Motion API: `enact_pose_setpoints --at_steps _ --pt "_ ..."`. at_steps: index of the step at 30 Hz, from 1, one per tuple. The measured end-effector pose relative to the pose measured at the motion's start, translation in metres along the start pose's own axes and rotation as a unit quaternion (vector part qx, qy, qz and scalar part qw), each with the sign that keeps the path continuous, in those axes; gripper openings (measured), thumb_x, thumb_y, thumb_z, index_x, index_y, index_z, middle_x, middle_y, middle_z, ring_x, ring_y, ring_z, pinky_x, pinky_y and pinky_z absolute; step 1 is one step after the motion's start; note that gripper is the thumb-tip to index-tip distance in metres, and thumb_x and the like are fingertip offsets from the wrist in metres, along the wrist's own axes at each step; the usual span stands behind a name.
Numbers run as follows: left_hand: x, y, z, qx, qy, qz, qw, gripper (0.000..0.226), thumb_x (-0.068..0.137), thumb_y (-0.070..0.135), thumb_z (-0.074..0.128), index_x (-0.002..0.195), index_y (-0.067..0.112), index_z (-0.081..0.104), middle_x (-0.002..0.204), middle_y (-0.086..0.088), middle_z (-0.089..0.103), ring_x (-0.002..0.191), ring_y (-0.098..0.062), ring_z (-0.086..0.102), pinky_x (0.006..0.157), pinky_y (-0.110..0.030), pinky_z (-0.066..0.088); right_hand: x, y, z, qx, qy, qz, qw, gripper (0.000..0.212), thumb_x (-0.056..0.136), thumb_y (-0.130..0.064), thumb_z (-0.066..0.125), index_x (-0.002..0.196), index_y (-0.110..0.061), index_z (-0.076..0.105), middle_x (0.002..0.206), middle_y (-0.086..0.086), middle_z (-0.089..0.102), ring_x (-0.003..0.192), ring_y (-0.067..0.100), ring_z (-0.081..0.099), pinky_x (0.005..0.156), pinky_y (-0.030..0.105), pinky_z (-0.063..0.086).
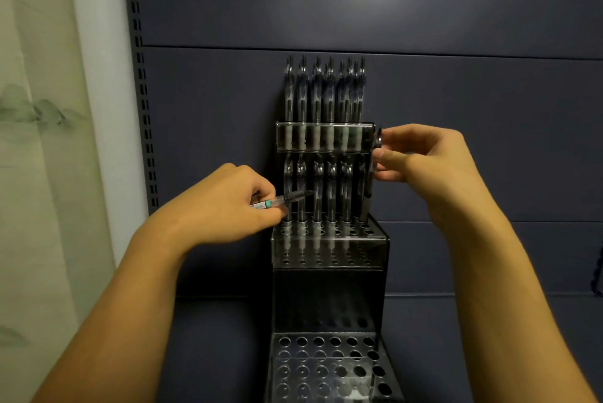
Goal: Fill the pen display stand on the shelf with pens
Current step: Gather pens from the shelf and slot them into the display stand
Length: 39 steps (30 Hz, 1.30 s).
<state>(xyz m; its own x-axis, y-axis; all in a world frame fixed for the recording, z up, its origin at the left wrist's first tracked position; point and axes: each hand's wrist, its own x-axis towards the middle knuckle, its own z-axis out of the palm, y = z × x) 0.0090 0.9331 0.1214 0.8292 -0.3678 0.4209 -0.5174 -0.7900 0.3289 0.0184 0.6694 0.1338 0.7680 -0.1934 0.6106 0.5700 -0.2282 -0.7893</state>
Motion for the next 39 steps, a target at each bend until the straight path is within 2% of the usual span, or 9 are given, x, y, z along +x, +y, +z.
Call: enact_pose_setpoints --at_steps 6,12,16,23,28,32,34,36,39 --pt "0.0 0.0 0.002 0.003 -0.004 0.004 1.0 0.033 0.09 0.034 0.068 0.063 0.016 0.066 0.059 -0.008 0.057 0.048 -0.008 0.041 0.05 -0.028 0.035 0.001 0.003 0.002 -0.032 0.023 -0.006 0.999 0.02 0.086 -0.004 0.078 0.092 -0.023 0.072 0.087 0.006 0.073 0.077 0.019 0.076 0.074 0.034 0.063" --pt "0.001 0.0 0.002 0.007 -0.006 -0.002 1.0 0.033 0.091 0.034 0.068 0.064 0.014 0.066 0.061 -0.01 0.059 0.047 -0.008 0.041 0.049 -0.026 0.035 -0.002 0.0 0.002 -0.067 0.041 -0.003 0.997 0.017 0.088 -0.005 0.077 0.091 -0.02 0.07 0.087 0.006 0.074 0.074 0.017 0.076 0.073 0.034 0.064" --pt "0.001 0.0 0.002 0.007 -0.008 -0.005 1.0 0.033 0.091 0.034 0.068 0.063 0.015 0.066 0.06 -0.01 0.058 0.048 -0.009 0.042 0.05 -0.029 0.035 -0.005 -0.005 0.001 -0.121 0.023 -0.019 0.992 0.012 0.088 -0.009 0.078 0.098 -0.014 0.075 0.081 0.0 0.075 0.07 0.01 0.075 0.071 0.029 0.064" --pt "0.002 0.002 0.004 0.01 -0.011 -0.001 1.0 0.033 0.091 0.036 0.067 0.065 0.016 0.067 0.063 -0.01 0.06 0.049 -0.01 0.043 0.051 -0.029 0.036 -0.01 -0.006 0.009 -0.202 -0.056 0.053 0.976 0.01 0.084 -0.008 0.081 0.082 -0.013 0.072 0.077 0.009 0.076 0.065 0.017 0.076 0.075 0.036 0.064" --pt "0.0 0.003 0.003 0.013 -0.008 -0.004 1.0 0.033 0.092 0.037 0.067 0.065 0.017 0.068 0.061 -0.007 0.059 0.047 -0.006 0.041 0.047 -0.023 0.034 -0.01 -0.01 0.006 -0.22 -0.058 0.075 0.971 0.01 0.083 -0.011 0.083 0.082 -0.012 0.073 0.079 0.01 0.076 0.064 0.017 0.076 0.077 0.037 0.064" --pt "0.0 0.004 0.002 0.013 -0.008 -0.003 1.0 0.033 0.092 0.035 0.068 0.064 0.017 0.067 0.056 -0.002 0.055 0.047 -0.006 0.041 0.047 -0.021 0.032 -0.012 -0.013 0.003 -0.264 -0.073 0.102 0.956 0.014 0.08 -0.016 0.086 0.079 -0.01 0.074 0.073 0.009 0.076 0.062 0.016 0.075 0.076 0.034 0.063" --pt "0.0 0.004 0.002 0.013 -0.004 -0.001 1.0 0.034 0.091 0.034 0.068 0.064 0.014 0.066 0.059 -0.008 0.056 0.047 -0.007 0.039 0.049 -0.026 0.033 -0.012 -0.014 0.0 -0.291 -0.063 0.08 0.951 0.015 0.079 -0.021 0.087 0.077 -0.011 0.076 0.07 0.008 0.075 0.067 0.017 0.075 0.078 0.036 0.063" --pt "0.0 0.004 0.002 0.013 -0.001 -0.001 1.0 0.034 0.091 0.035 0.068 0.064 0.014 0.066 0.06 -0.01 0.057 0.048 -0.007 0.039 0.049 -0.027 0.033 -0.014 -0.018 -0.002 -0.298 -0.036 0.017 0.954 0.012 0.081 -0.023 0.086 0.081 -0.015 0.077 0.073 0.004 0.075 0.073 0.014 0.074 0.079 0.033 0.062" --pt "-0.001 0.006 0.003 0.008 -0.002 0.004 1.0 0.034 0.091 0.037 0.067 0.064 0.017 0.067 0.06 -0.008 0.058 0.047 -0.007 0.04 0.048 -0.026 0.033 -0.022 -0.029 -0.001 -0.282 -0.057 -0.094 0.953 0.014 0.082 -0.026 0.084 0.094 -0.024 0.078 0.077 -0.01 0.074 0.074 0.0 0.07 0.072 0.013 0.057"
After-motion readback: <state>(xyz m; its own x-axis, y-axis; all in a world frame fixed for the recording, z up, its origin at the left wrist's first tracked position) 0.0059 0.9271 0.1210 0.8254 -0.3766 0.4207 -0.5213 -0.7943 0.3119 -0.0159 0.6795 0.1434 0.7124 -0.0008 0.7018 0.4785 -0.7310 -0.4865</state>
